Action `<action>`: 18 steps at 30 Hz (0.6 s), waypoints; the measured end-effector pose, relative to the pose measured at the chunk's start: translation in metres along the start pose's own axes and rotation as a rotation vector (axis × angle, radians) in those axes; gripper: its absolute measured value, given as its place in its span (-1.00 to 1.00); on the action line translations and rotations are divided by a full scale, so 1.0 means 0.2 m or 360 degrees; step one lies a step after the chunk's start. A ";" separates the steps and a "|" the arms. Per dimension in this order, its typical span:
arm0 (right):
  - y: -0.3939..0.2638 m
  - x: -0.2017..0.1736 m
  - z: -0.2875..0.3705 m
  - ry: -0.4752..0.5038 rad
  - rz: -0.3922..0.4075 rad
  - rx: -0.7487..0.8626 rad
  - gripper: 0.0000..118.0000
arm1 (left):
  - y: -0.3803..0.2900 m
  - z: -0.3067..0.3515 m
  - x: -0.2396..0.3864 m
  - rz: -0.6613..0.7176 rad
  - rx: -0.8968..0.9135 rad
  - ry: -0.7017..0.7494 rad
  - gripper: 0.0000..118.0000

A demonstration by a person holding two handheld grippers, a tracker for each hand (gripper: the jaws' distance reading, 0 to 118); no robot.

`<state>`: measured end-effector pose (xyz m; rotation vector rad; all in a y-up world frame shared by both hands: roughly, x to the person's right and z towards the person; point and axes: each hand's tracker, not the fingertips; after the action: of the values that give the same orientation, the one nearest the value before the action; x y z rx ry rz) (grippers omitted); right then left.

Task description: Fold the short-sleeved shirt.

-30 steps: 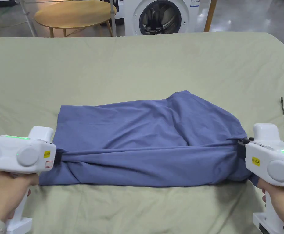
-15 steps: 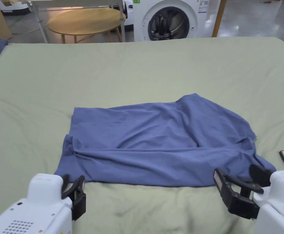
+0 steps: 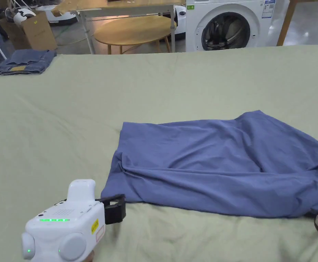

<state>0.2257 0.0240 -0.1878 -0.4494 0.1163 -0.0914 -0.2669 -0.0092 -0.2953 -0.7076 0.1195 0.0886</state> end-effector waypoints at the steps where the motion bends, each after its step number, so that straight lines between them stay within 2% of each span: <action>1: 0.00 0.03 0.00 -0.0038 -0.0007 -0.0006 -1.00 | 0.03 -0.09 -0.01 -0.0010 -0.0073 0.0039 0.67; 3: 0.02 0.09 0.01 -0.0127 -0.0033 -0.0025 -1.00 | 0.05 -0.22 0.05 -0.0051 -0.0168 0.0116 0.67; 7: 0.02 0.22 0.00 -0.0279 -0.0097 -0.0063 -1.00 | 0.06 -0.39 0.13 -0.0036 -0.0263 0.0130 0.64; 9: 0.02 0.29 -0.02 -0.0340 -0.0112 -0.0085 -1.00 | 0.04 -0.45 0.18 -0.0097 -0.0347 0.0080 0.31; 10: 0.02 0.31 -0.05 -0.0378 -0.0113 -0.0101 -1.00 | 0.05 -0.42 0.21 -0.0151 -0.0310 0.0142 0.29; 11: 0.02 0.34 -0.08 -0.0417 -0.0103 -0.0124 -1.00 | 0.06 -0.39 0.21 -0.0164 -0.0297 0.0101 0.15; 12: 0.01 0.37 -0.13 -0.0462 -0.0088 -0.0147 -1.00 | 0.08 -0.36 0.23 -0.0161 -0.0291 0.0074 -0.27; 13: 0.01 0.40 -0.18 -0.0471 -0.0082 -0.0185 -1.00 | 0.09 -0.32 0.24 -0.0165 -0.0255 0.0083 -0.78; 14: 0.01 0.42 -0.23 -0.0474 -0.0083 -0.0196 -1.00 | 0.11 -0.25 0.24 -0.0169 -0.0207 0.0054 -0.99; 15: 0.01 0.44 -0.28 -0.0475 -0.0082 -0.0206 -0.94 | 0.12 -0.23 0.25 -0.0145 -0.0199 0.0045 -0.99; 16: 0.02 0.46 -0.33 -0.0469 -0.0090 -0.0212 -0.59 | 0.13 -0.22 0.26 -0.0148 -0.0221 0.0051 -0.99; 17: 0.03 0.48 -0.38 -0.0456 -0.0110 -0.0232 0.04 | 0.14 -0.21 0.27 -0.0149 -0.0217 0.0052 -0.99; 18: 0.04 0.49 -0.42 -0.0424 -0.0146 -0.0266 0.88 | 0.15 -0.20 0.25 -0.0146 -0.0211 0.0049 -0.99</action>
<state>0.3128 -0.0167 -0.2746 -0.6294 -0.1599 -0.1115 -0.2243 -0.0110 -0.3508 -0.8461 0.1108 -0.0024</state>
